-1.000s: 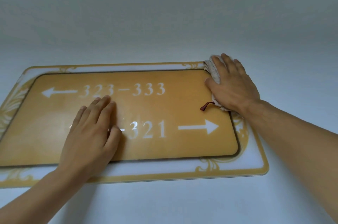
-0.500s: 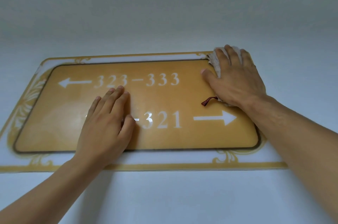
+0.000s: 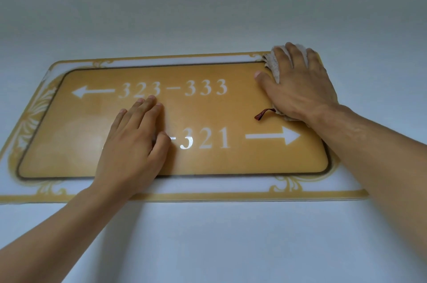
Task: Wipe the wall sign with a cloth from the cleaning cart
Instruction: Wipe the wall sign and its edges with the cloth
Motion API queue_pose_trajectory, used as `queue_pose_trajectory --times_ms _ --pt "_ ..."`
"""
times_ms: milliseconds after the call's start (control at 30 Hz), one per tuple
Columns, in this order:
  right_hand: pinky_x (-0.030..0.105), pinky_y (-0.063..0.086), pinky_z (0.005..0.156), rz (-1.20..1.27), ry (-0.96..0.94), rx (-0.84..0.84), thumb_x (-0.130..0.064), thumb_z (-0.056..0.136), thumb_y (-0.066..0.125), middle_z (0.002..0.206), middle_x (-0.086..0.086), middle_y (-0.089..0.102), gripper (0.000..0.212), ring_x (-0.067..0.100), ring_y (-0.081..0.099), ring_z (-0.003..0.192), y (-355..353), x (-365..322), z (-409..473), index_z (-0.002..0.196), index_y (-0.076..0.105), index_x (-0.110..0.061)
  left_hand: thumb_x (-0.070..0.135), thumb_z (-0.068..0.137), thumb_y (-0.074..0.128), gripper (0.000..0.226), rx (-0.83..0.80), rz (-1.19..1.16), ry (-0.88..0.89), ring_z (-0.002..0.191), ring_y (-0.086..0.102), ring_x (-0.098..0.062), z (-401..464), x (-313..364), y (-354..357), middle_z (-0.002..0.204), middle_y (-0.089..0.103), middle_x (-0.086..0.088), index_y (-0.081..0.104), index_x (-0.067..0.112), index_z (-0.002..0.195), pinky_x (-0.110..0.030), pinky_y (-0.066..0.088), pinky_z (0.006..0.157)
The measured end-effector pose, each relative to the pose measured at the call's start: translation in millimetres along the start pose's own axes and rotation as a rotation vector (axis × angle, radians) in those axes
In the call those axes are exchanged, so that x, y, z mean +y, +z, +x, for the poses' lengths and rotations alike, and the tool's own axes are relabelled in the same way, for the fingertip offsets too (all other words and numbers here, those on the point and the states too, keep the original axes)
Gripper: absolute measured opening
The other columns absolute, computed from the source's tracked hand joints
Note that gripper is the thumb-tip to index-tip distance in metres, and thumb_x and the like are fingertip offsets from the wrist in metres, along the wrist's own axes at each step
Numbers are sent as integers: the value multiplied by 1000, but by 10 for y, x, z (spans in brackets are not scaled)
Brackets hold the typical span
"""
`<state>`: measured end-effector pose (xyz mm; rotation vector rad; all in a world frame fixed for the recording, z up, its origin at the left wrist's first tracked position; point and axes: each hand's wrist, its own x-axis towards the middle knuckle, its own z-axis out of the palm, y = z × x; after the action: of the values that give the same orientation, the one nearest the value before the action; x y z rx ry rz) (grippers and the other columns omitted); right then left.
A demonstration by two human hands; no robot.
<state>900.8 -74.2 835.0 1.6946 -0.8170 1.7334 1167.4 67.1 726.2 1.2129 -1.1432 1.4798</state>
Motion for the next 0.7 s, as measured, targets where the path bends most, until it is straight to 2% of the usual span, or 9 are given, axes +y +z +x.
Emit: queue_pose_trajectory --times_ms 300,567,700 --pt "46 5 122 -3 24 22 -77 89 23 168 -7 8 83 28 0 154 7 -57 -28 159 11 -33 39 90 31 64 -10 -42 5 150 19 -14 -18 -6 -5 160 32 -1 43 13 147 -40 13 123" --pt "46 7 124 -12 56 38 -79 86 19 168 -7 7 86 29 1 154 77 -193 65 159 11 -33 44 90 23 69 -32 4 13 151 14 -14 -13 -23 3 163 27 -1 37 14 150 -41 10 124" --pt "47 9 123 -14 58 47 -79 86 18 168 -6 8 86 30 2 154 93 -214 72 158 12 -33 45 89 26 69 -55 17 12 152 13 -15 -10 -24 -10 163 25 -1 36 14 150 -42 10 124"
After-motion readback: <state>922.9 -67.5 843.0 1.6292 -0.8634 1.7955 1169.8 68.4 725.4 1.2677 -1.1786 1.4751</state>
